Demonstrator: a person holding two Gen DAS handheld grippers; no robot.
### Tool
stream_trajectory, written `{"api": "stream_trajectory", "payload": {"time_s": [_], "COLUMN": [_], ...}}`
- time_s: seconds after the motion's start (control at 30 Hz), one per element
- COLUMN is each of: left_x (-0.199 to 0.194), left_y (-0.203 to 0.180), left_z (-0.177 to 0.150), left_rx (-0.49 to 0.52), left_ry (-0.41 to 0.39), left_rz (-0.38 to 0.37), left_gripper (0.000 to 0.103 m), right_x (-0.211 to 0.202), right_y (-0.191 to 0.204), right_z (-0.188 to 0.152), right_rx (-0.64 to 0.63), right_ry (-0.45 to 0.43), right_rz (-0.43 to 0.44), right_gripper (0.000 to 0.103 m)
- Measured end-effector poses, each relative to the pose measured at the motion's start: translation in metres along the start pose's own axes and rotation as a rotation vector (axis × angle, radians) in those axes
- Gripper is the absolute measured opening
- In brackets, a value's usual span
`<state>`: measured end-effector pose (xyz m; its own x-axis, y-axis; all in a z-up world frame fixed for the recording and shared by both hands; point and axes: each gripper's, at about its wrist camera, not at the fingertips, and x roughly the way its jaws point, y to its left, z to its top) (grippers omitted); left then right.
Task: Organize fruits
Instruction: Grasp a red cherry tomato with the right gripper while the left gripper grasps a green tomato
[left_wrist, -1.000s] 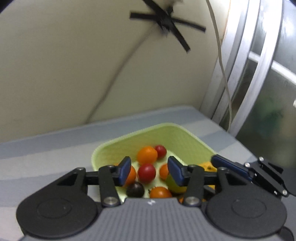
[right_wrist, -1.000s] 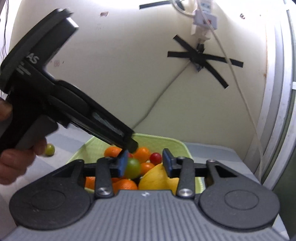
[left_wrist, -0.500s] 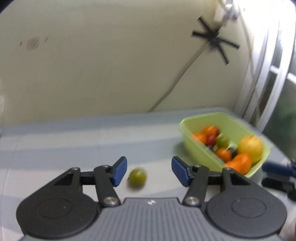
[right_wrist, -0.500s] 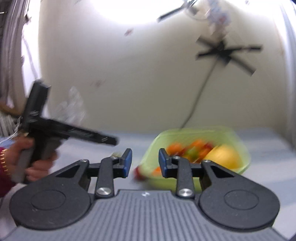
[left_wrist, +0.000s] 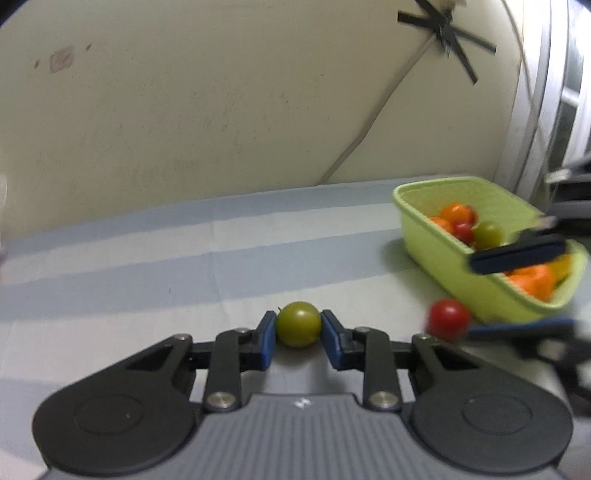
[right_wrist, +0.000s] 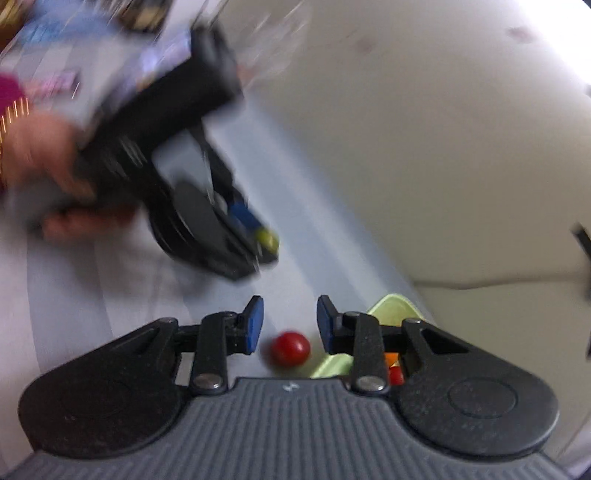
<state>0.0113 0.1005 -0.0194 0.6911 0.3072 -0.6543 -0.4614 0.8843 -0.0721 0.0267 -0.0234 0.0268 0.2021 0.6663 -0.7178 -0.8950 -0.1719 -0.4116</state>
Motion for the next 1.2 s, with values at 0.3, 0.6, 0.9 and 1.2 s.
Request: {"api": "stream_trajectory", "payload": {"time_s": [0.3,0.6,0.9,1.2], "left_x": [-0.061,-0.067,-0.095,-0.102], "left_y": [0.008,0.009,-0.021,-0.068], "left_z": [-0.038,-0.056,-0.084,-0.105], "left_rx": [-0.092,-0.128,-0.079,0.01], "left_ry": [-0.051,-0.058,-0.073,-0.053], "left_rz": [-0.126,-0.117,-0.164,-0.06], "left_gripper": [0.026,0.026,0.027,0.027], "right_x": [0.044,0.042,-0.063,-0.083], "right_y": [-0.001,0.006,0.055,0.091], "right_z": [0.012,0.023,-0.061,-0.123], "right_rx": [-0.289,-0.286,0.335,0.767], "right_ry": [0.291,0.305,-0.103,-0.235], "right_rz": [0.105,0.122,0.174,-0.137], "right_gripper": [0.034,0.028,0.028,0.03]}}
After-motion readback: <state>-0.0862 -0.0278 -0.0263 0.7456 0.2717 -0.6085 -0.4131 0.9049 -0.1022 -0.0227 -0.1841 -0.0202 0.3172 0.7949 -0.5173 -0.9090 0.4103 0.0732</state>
